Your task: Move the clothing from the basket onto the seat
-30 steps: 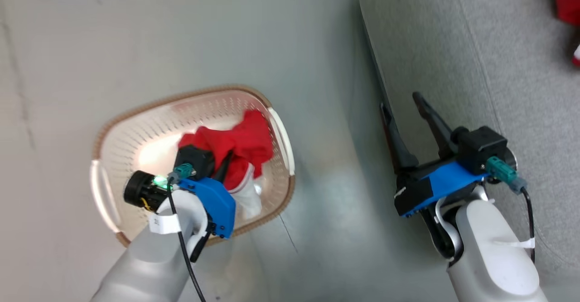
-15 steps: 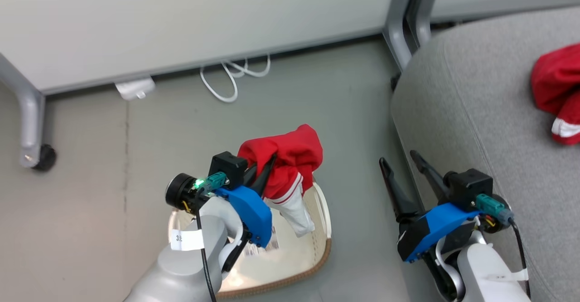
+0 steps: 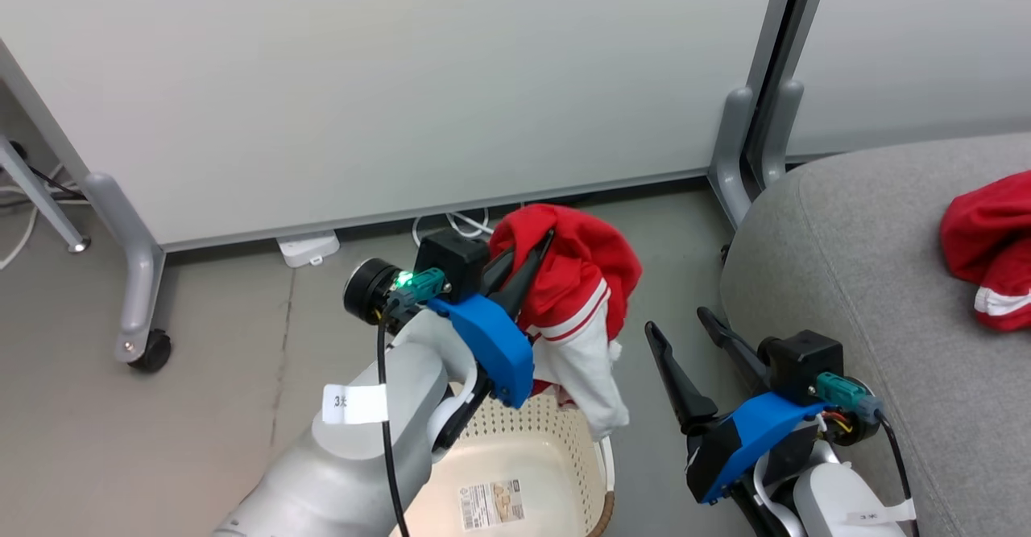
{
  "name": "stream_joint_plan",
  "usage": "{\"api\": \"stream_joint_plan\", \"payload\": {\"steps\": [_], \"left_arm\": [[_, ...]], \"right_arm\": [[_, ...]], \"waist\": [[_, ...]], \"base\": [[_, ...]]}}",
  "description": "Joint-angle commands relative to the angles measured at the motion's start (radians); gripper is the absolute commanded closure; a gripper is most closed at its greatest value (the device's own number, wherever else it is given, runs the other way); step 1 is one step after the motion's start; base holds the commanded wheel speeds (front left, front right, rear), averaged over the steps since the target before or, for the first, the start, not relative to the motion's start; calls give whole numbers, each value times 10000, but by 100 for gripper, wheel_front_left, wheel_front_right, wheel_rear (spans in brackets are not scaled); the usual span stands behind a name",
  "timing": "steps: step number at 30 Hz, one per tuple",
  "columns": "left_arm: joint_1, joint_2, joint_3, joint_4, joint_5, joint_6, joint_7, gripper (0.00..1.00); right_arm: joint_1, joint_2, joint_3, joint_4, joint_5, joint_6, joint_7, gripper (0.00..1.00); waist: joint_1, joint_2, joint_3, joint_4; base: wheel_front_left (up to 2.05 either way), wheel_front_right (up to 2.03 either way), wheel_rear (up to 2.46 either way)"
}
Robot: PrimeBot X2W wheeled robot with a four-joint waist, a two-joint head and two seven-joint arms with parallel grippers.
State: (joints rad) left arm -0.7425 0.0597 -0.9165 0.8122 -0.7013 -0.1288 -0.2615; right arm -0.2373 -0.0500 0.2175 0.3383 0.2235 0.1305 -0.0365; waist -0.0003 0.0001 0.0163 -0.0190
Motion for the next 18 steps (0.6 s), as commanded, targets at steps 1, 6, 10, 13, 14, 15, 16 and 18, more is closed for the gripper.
{"api": "stream_joint_plan", "payload": {"steps": [1, 6, 10, 13, 14, 15, 16, 18], "left_arm": [[-151, -12, -8, -36, -72, -26, -44, 100], [-388, -56, -266, -245, -458, -26, 42, 100], [-481, -70, -458, -222, -623, -27, 48, 100], [-492, -75, -566, -204, -705, -27, 34, 100], [-481, -75, -607, -193, -736, -27, 29, 100], [-470, -74, -648, -184, -742, -27, 24, 100], [-466, -76, -686, -177, -777, -27, 20, 100], [-455, -80, -752, -160, -824, -27, 8, 100]], "right_arm": [[157, -9, 21, -12, 47, 5, 13, 0], [208, -9, 230, -22, 191, 5, 80, 0], [211, -9, 309, -44, 264, 5, 98, 0], [235, -10, 375, -79, 286, 5, 122, 0], [223, -10, 395, -96, 301, 5, 129, 0], [184, -10, 419, -108, 332, 5, 137, 0], [133, -10, 459, -131, 390, 5, 144, 0], [17, -10, 553, -156, 437, 5, 144, 0]], "waist": [[3, -1, -113, 23], [3, -1, -307, 2], [3, -1, -392, -35], [3, -1, -415, -61], [3, -1, -416, -64], [3, -1, -413, -64], [3, -1, -406, -63], [3, -1, -393, -63]], "base": [[0, 0, 0], [0, 0, 0], [0, 0, 0], [0, 0, 0], [0, 0, 0], [0, 0, 0], [0, 0, 0], [0, 0, 0]]}}
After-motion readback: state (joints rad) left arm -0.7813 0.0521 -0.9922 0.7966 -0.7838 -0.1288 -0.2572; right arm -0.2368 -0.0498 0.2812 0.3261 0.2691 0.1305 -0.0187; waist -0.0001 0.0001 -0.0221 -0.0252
